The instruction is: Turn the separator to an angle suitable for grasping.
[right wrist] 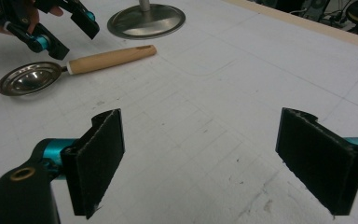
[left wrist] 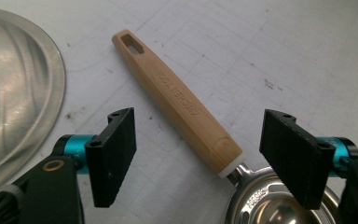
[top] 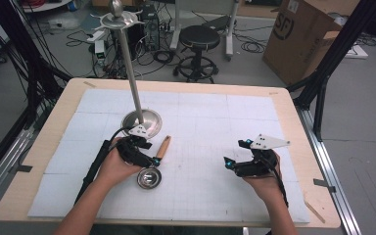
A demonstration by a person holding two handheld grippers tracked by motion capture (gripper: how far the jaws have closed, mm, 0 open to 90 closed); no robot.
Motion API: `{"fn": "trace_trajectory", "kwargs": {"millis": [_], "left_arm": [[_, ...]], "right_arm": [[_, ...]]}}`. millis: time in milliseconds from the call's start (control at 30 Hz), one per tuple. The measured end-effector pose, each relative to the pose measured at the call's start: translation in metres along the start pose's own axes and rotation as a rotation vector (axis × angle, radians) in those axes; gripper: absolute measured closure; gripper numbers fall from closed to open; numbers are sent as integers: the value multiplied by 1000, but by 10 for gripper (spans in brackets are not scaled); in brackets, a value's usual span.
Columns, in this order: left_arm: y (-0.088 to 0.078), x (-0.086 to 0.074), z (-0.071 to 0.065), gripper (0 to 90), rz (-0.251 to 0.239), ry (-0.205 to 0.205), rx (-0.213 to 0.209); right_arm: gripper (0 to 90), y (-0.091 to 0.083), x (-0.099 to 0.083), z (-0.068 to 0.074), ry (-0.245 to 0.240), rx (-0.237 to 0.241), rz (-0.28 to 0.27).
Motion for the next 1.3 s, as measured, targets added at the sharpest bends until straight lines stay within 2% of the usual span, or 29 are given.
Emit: {"fn": "trace_trajectory", "kwargs": {"millis": [133, 233, 300, 433, 500, 733, 833, 867, 900, 1133, 1167, 1300], "left_arm": [[5, 0, -1, 326, 33, -6, 19], [7, 1, -3, 393, 47, 1, 24], [9, 0, -5, 418, 72, 7, 38], [13, -1, -7, 454, 90, 2, 55], [13, -1, -8, 494, 91, -2, 47], [18, -3, -12, 483, 135, -21, 100], [20, -3, -14, 478, 144, -3, 124], [20, -2, -15, 481, 160, 10, 143], [21, -2, -16, 487, 160, 5, 150], [20, 0, -13, 542, 174, -2, 161], [20, 1, -13, 586, 174, -1, 161], [18, 1, -10, 622, 177, 4, 148]], "right_arm": [[141, 1, 0, 0, -3, 0, 5], [141, 1, -2, 0, 1, 0, 8], [141, 1, -2, 0, 5, 0, 7], [141, 1, -2, -1, 3, 0, 6], [141, 1, -2, -1, 3, 2, 7], [141, 2, -2, 0, 1, 0, 11], [141, 3, -2, 0, -7, 2, 12], [141, 3, -2, 1, -8, 5, 16], [141, 4, -2, 2, -2, 7, 19], [141, 5, -2, 2, -9, 7, 18], [141, 4, -2, 2, -10, 5, 22], [141, 3, -3, 1, -7, 4, 19]]}}
Point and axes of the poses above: each handheld gripper's, and its own axes: y roughly forward along the jaws, x roughly out of its top, z roughly to its left, the point moved 5 cm from there along y, roughly forward along the jaws, and after that the axes turned 11 degrees about -y, right-handed, at the moved point
